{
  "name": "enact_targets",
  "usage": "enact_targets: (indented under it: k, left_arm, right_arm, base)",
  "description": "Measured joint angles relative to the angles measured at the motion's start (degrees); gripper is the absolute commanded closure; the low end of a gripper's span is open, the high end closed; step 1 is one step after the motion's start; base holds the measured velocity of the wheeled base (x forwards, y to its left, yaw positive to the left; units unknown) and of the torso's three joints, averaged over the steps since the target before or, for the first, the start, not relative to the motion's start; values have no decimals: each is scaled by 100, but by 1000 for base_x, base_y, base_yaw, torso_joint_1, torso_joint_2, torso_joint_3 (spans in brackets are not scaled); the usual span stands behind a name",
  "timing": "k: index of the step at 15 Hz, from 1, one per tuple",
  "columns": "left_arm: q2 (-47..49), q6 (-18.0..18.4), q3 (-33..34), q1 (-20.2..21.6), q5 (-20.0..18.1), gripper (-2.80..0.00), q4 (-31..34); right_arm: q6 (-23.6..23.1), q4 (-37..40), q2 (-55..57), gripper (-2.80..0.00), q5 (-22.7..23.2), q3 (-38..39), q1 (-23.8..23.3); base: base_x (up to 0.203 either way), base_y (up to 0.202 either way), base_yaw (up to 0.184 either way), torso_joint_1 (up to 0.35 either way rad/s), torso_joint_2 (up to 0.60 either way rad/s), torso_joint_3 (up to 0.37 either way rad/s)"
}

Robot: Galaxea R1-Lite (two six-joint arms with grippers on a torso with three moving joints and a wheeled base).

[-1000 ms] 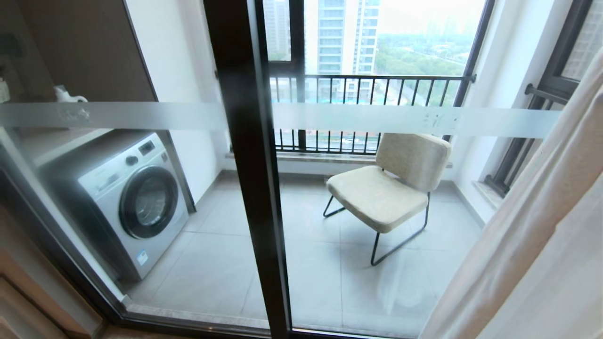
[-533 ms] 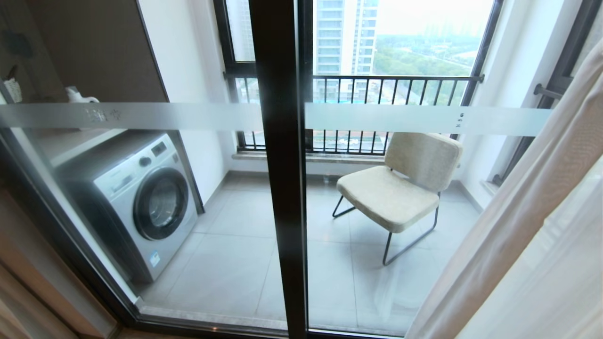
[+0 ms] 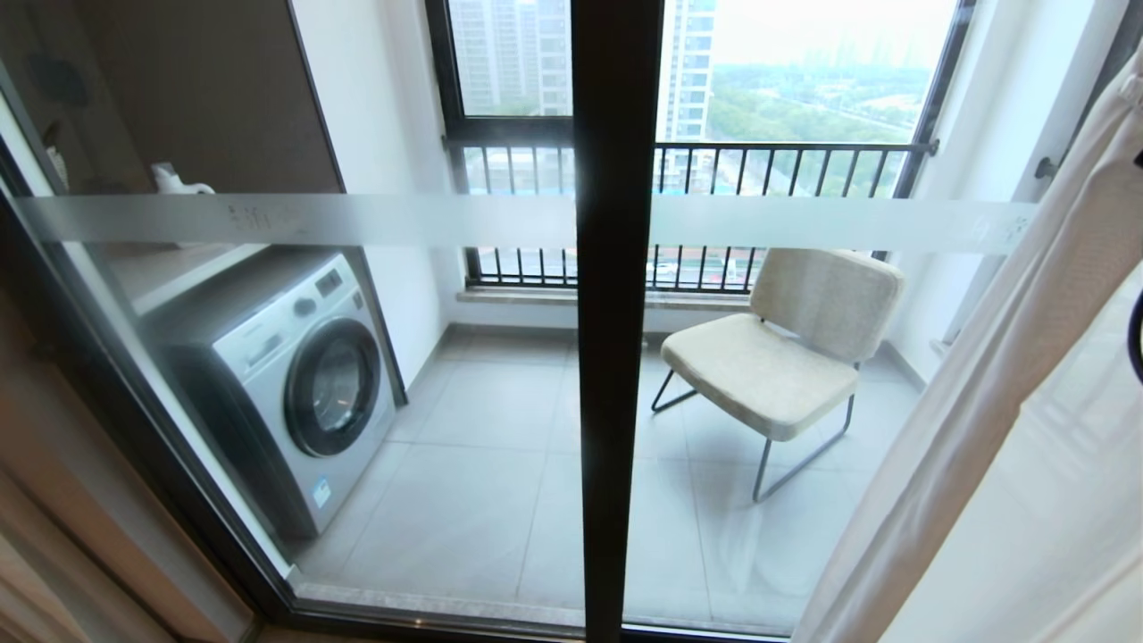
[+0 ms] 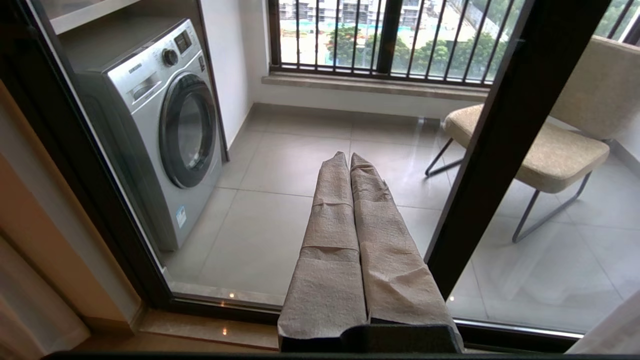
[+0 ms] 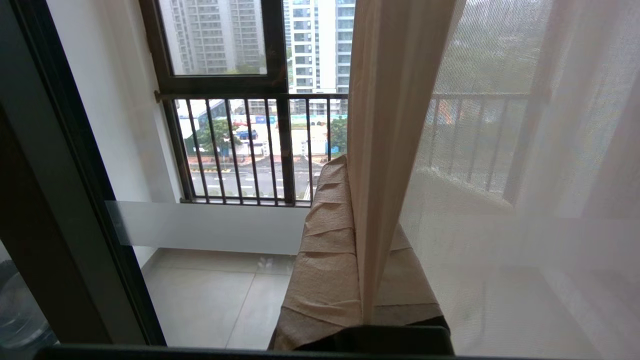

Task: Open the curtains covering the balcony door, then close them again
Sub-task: Close the inner curtains on both sides

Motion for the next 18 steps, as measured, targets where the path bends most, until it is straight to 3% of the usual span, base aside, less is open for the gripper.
enact_targets:
  k: [18]
  left_arm:
    - [0,7,0,0,9,0,8]
  right_arm:
    - [-10,-707,673,0,-13,-55,35]
  base:
    - [0,191,1,2,2,3]
